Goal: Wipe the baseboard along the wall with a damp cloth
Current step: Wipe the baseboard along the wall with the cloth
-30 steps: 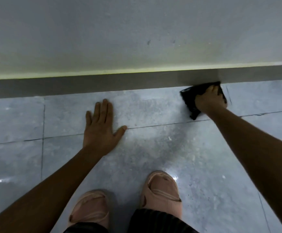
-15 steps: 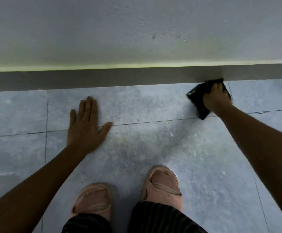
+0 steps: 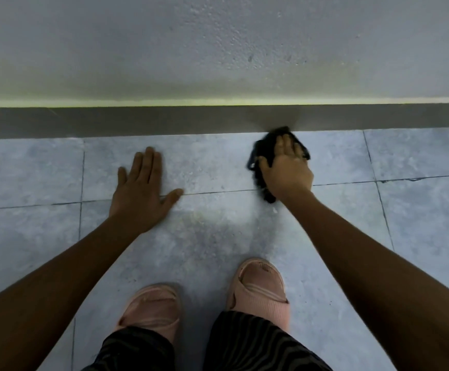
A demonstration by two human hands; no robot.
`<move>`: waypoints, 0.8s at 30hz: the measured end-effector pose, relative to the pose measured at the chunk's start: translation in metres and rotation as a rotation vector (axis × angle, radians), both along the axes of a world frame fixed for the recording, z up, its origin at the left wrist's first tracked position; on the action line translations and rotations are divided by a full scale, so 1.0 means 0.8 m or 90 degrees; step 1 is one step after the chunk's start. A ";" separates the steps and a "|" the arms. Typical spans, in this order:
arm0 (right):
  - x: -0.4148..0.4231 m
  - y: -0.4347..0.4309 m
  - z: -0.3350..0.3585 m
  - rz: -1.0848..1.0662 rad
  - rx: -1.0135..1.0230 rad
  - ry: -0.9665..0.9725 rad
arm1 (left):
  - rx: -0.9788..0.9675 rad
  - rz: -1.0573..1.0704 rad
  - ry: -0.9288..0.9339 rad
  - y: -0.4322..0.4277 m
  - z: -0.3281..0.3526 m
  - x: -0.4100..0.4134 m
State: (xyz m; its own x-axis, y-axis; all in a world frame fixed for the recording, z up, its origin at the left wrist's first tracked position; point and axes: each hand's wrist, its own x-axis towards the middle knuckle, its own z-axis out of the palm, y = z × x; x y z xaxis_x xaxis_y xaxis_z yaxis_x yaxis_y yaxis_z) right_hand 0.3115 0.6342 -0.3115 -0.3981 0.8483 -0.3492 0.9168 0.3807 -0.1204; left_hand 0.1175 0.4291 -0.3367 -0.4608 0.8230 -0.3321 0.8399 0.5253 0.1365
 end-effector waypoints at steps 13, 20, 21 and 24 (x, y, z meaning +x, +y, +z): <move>-0.054 -0.036 0.003 0.080 -0.031 -0.016 | -0.007 -0.014 0.000 0.003 -0.003 -0.005; -0.036 -0.026 0.007 0.166 0.001 -0.005 | 0.025 -0.021 -0.030 -0.003 -0.006 -0.011; -0.023 -0.015 0.008 0.118 -0.001 -0.001 | 0.028 -0.027 -0.032 -0.006 -0.007 -0.015; 0.002 0.012 0.010 0.013 -0.011 -0.018 | 0.047 0.018 -0.028 -0.029 -0.008 -0.029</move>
State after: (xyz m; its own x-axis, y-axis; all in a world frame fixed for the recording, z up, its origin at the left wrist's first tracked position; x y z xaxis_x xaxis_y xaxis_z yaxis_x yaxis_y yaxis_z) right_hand 0.3130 0.6440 -0.3032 -0.4048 0.8339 -0.3753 0.9121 0.3974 -0.1007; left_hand 0.0943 0.4062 -0.3431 -0.4702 0.8330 -0.2917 0.8174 0.5357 0.2120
